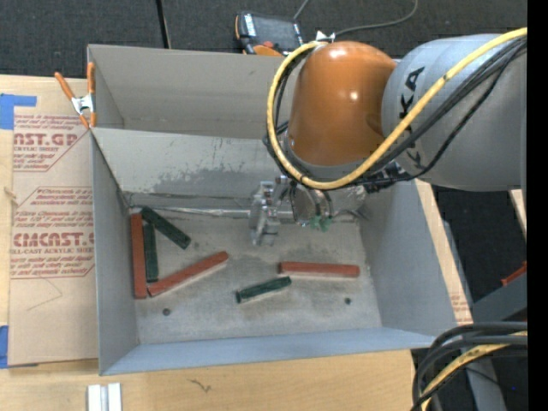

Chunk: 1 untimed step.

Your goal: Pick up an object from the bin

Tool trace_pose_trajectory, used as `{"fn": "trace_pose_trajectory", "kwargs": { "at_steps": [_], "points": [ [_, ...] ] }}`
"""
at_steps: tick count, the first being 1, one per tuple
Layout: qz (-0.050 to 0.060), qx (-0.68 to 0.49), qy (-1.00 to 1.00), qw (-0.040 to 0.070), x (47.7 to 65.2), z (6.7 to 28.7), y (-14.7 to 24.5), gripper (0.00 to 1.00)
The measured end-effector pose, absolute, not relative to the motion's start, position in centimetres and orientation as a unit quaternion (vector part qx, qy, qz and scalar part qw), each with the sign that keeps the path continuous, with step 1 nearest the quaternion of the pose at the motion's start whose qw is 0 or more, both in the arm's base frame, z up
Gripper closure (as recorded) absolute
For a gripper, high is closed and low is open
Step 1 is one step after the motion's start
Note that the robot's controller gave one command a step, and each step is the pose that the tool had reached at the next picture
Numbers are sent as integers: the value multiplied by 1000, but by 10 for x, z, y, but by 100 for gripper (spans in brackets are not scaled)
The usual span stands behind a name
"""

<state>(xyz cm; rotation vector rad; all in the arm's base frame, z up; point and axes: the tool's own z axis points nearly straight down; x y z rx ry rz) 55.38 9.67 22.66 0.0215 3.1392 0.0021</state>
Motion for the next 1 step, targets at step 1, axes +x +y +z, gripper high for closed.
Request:
{"fn": "trace_pose_trajectory", "kwargs": {
  "at_steps": [1],
  "points": [
    [1, 7, 1000, 1, 554, 227, 97, 0]
  ]
}}
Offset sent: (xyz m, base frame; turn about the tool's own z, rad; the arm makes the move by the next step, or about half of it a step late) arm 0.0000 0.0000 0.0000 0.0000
